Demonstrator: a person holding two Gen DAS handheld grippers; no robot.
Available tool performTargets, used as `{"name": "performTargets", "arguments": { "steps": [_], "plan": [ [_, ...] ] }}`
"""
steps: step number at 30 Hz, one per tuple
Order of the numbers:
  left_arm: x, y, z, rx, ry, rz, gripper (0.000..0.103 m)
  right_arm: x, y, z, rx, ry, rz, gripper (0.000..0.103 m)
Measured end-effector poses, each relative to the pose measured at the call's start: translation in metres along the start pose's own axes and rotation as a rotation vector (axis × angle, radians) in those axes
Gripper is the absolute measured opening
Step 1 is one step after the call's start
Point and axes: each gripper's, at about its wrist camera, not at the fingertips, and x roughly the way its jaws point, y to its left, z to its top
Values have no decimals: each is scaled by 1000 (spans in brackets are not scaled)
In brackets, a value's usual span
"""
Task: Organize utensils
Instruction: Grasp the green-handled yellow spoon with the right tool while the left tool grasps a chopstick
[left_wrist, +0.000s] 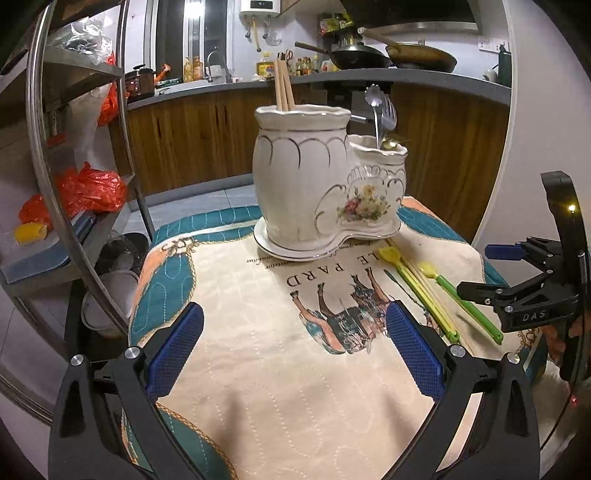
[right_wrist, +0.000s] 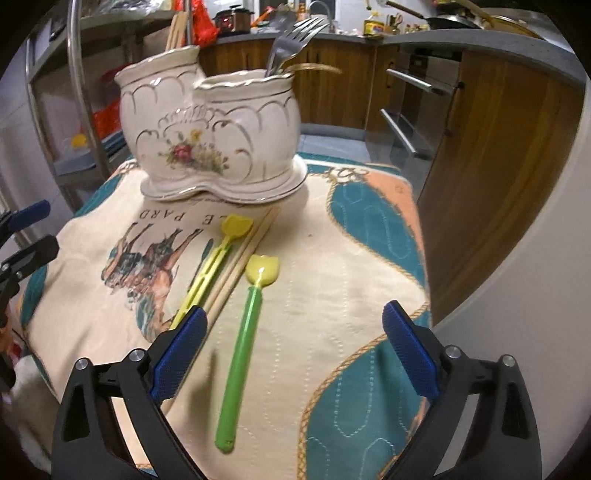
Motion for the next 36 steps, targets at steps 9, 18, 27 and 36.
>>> {"name": "performTargets", "arguments": {
  "steps": [9,18,27,36],
  "plan": [
    [1,-6,0,6,13,-13,97,14,12,-1,-13,73,63,30],
    [11,-36,8,46,53,-37,97,14,5,0,27,61,141,10],
    [43,-71,15,13,204,-116,74,-9,-33,-6,109,-15,163,10],
    [56,-115,30,24,250,-248,10,-16,-47,-11,118,-51,189,10]
  ]
}}
